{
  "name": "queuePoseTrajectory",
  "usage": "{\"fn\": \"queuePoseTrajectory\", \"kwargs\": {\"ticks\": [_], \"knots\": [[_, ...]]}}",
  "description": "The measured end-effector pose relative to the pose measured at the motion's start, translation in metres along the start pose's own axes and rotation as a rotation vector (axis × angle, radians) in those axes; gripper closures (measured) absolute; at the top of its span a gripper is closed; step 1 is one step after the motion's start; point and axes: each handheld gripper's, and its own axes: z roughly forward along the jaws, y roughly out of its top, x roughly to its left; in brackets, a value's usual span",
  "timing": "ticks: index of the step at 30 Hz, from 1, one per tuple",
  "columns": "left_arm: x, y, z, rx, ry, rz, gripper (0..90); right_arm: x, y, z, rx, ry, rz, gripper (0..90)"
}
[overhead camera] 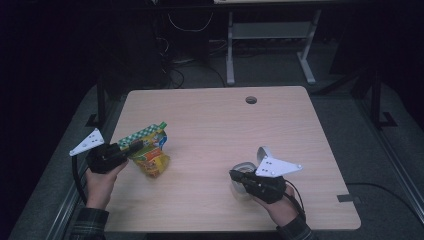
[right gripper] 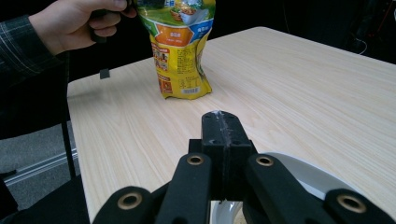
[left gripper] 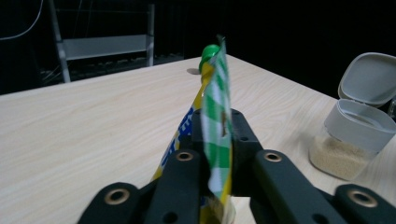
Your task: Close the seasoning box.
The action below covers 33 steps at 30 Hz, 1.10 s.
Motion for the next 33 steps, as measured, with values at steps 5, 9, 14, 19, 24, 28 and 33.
{"fn": "queuePoseTrajectory", "kwargs": {"ticks": [5,9,14,19,24,28,33], "knots": [[-0.001,-0.005,-0.008,0.006,0.007,0.002,70.1,0.002,0.002,-0.001,-0.001,0.003,0.001,89.9],[-0.002,-0.007,-0.012,0.008,0.012,-0.007,57.5,0.001,0.002,-0.002,-0.003,0.001,0.001,89.9],[-0.004,-0.012,-0.022,0.011,0.03,-0.008,40.6,-0.001,0.002,-0.005,-0.003,-0.004,0.005,89.9],[-0.006,-0.022,-0.031,0.044,0.044,-0.008,27.2,-0.004,0.0,-0.012,-0.002,-0.008,0.007,89.9],[-0.015,-0.031,-0.034,0.073,0.049,-0.007,22.2,-0.005,0.0,-0.018,0.004,-0.009,0.004,89.9],[-0.022,-0.04,-0.035,0.115,0.048,0.0,21.1,-0.006,-0.004,-0.024,0.019,0.0,-0.002,89.9],[-0.032,-0.051,-0.037,0.148,0.058,-0.006,20.8,-0.007,-0.014,-0.036,0.032,0.007,0.0,89.9]]}}
